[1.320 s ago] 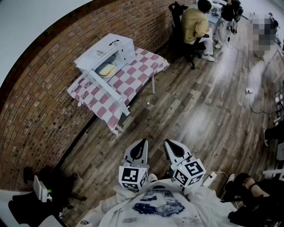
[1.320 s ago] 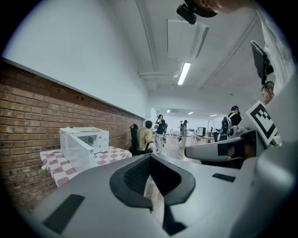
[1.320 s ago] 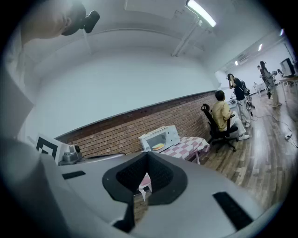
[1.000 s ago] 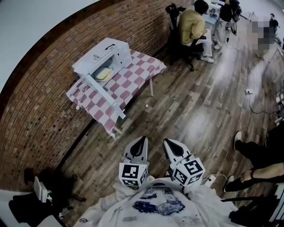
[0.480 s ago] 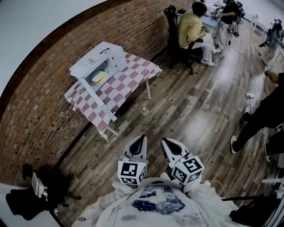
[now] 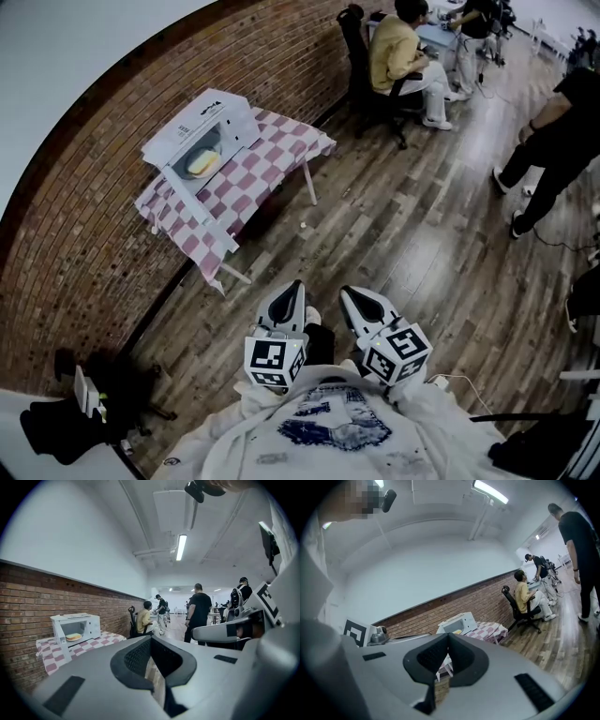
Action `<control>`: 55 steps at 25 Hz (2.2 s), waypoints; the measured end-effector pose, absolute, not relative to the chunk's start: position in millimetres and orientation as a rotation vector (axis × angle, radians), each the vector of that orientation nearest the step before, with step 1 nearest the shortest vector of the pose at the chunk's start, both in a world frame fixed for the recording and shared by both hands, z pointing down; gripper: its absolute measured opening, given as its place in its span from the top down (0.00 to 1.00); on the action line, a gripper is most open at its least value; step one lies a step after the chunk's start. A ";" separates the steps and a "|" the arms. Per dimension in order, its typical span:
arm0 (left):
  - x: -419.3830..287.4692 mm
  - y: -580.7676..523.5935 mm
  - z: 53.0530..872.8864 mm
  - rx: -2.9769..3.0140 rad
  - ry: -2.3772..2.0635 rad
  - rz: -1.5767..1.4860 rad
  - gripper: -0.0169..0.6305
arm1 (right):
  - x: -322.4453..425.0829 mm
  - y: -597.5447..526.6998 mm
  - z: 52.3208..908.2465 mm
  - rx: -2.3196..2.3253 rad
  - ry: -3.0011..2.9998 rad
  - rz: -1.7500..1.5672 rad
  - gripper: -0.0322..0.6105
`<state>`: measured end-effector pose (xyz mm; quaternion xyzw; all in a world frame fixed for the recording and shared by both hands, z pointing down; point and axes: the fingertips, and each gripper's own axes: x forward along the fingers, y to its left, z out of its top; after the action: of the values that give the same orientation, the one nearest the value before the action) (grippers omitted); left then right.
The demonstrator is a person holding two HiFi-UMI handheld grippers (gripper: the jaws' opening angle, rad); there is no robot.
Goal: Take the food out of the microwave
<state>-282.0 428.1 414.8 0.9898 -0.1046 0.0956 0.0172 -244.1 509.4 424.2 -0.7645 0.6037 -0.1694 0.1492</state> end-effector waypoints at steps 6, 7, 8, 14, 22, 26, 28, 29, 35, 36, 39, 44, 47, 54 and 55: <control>-272.2 428.6 424.5 3.059 -0.293 0.301 0.96 | -233.8 516.8 433.3 -2.236 1.698 -0.506 0.93; -268.6 427.2 427.2 3.055 -0.287 0.302 0.96 | -230.4 517.6 435.8 -2.244 1.690 -0.513 0.93; -263.8 425.8 430.7 3.048 -0.280 0.306 0.96 | -226.0 518.3 438.6 -2.251 1.681 -0.521 0.93; -226.8 419.2 439.9 3.021 -0.228 0.323 0.96 | -191.9 516.7 448.7 -2.286 1.626 -0.562 0.93; -188.4 380.7 444.8 3.008 -0.247 0.368 0.96 | -160.4 476.7 455.7 -2.256 1.651 -0.613 0.93; -160.6 357.7 442.1 3.006 -0.246 0.369 0.96 | -130.5 456.3 456.2 -2.260 1.633 -0.625 0.93; -149.8 346.7 441.4 3.008 -0.235 0.380 0.96 | -118.3 442.4 457.1 -2.254 1.626 -0.635 0.93; -145.0 340.8 441.7 3.009 -0.231 0.389 0.96 | -112.4 434.9 457.5 -2.250 1.623 -0.641 0.93; -116.0 290.1 441.8 3.005 -0.263 0.416 0.96 | -79.1 378.9 455.1 -2.224 1.649 -0.645 0.93; -111.5 281.3 442.3 3.000 -0.270 0.415 0.96 | -75.9 369.6 455.7 -2.222 1.663 -0.649 0.93; -98.5 256.6 444.7 2.988 -0.282 0.408 0.96 | -65.3 344.1 456.7 -2.223 1.692 -0.658 0.93; -82.1 211.0 442.4 2.973 -0.321 0.369 0.96 | -46.5 302.6 452.0 -2.230 1.728 -0.648 0.93; -77.9 183.1 441.1 2.964 -0.364 0.343 0.96 | -39.4 276.1 449.6 -2.226 1.758 -0.642 0.93; -85.0 137.3 447.1 2.907 -0.465 0.322 0.96 | -42.1 228.8 452.7 -2.182 1.855 -0.684 0.93; -87.1 132.6 448.4 2.900 -0.477 0.321 0.96 | -42.9 223.5 452.7 -2.176 1.865 -0.689 0.93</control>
<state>-87.1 132.6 448.4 0.9767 -0.1605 0.1083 0.0926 -42.9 223.5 452.7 -0.7347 0.6298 -0.2326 0.0967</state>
